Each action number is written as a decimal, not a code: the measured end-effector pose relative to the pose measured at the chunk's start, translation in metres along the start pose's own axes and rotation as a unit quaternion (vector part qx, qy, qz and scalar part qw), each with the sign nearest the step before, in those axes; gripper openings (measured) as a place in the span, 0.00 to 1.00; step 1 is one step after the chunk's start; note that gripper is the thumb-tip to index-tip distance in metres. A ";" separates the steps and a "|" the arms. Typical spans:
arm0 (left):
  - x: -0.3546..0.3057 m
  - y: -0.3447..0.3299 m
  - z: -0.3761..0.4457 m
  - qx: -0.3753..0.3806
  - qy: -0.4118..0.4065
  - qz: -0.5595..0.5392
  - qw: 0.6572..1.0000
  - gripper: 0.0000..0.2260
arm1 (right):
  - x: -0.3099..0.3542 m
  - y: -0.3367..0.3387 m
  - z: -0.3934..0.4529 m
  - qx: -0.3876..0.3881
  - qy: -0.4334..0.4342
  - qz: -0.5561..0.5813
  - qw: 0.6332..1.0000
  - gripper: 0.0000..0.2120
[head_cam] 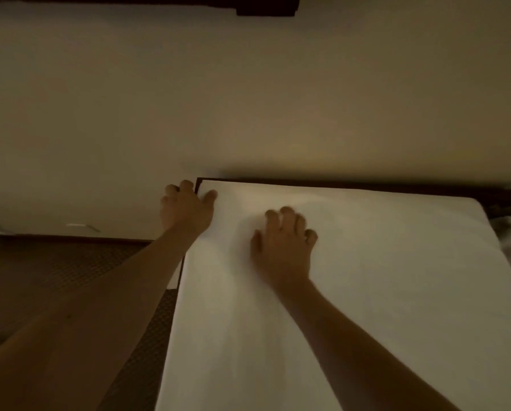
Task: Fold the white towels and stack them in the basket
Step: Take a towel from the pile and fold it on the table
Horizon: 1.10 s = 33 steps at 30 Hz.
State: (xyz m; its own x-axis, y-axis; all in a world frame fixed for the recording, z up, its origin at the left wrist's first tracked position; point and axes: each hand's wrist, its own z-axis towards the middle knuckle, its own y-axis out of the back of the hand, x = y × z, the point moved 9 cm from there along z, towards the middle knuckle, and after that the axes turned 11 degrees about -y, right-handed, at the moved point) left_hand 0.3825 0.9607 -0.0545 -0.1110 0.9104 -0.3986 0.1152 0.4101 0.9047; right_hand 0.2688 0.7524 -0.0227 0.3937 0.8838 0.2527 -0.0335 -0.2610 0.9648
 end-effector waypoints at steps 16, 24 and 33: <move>0.021 0.002 0.018 0.120 0.012 -0.095 0.988 0.24 | 0.123 -0.042 -0.070 0.269 -0.049 0.079 0.959 0.14; 0.038 0.017 -0.002 0.151 0.065 -0.121 0.979 0.16 | 0.132 -0.037 -0.099 0.347 -0.092 0.207 0.910 0.13; 0.033 0.115 0.002 -0.026 0.046 -0.202 0.978 0.16 | 0.149 0.002 -0.080 0.301 -0.118 0.483 0.814 0.06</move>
State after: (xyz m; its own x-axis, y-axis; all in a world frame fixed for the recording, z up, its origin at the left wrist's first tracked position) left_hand 0.3937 1.0382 0.0355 -0.2246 0.6644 -0.7128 -0.0073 0.7303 0.6830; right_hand 0.2543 0.9148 0.0232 0.6185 0.0729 0.7824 -0.0040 -0.9954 0.0959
